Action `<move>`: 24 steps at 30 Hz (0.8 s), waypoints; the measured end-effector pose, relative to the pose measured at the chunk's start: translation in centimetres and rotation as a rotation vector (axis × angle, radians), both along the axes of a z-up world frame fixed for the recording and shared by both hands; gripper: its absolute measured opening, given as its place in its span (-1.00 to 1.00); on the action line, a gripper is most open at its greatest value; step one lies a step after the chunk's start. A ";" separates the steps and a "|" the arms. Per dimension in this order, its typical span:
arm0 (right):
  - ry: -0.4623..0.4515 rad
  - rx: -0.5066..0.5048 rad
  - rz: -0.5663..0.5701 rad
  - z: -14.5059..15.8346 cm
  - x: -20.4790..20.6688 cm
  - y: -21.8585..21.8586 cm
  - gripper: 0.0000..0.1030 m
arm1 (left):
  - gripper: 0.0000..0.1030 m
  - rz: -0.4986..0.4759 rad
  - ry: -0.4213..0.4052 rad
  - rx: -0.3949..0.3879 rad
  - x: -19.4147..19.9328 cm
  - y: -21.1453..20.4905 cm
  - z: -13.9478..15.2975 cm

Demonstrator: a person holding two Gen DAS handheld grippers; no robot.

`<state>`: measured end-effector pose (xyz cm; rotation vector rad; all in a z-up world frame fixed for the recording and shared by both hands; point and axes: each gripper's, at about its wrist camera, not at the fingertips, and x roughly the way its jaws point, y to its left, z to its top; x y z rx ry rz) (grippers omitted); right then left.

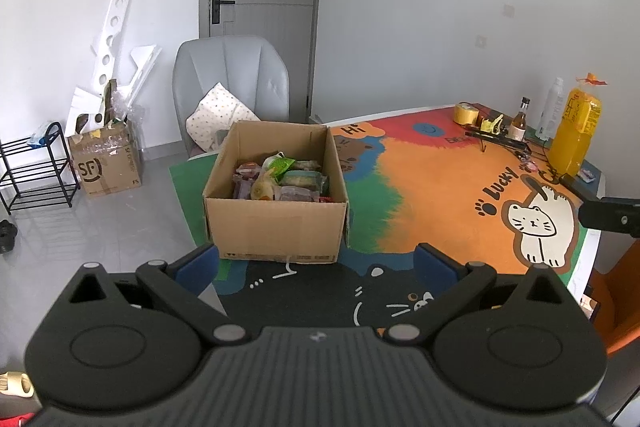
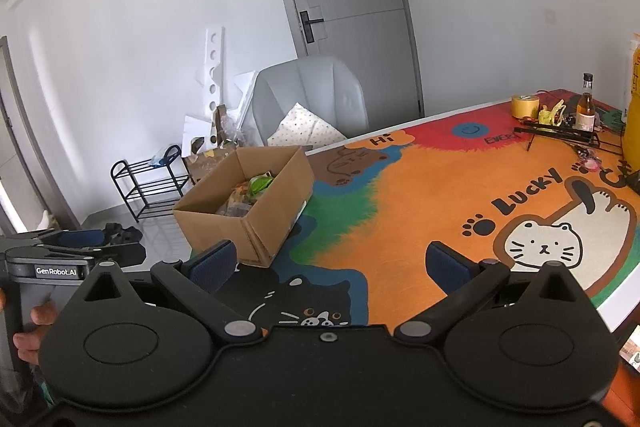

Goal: Organize snacks

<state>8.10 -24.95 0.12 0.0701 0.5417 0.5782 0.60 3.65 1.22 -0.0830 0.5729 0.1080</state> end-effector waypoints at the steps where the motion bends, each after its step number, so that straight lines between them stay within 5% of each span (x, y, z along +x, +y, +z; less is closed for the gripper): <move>1: 0.000 -0.001 0.001 0.0 0.0 0.0 1.00 | 0.99 0.002 0.000 0.001 0.0 0.0 -0.1; 24: 0.003 -0.009 0.010 -0.1 0.0 0.5 1.00 | 0.99 0.003 -0.004 -0.012 0.0 0.3 -0.2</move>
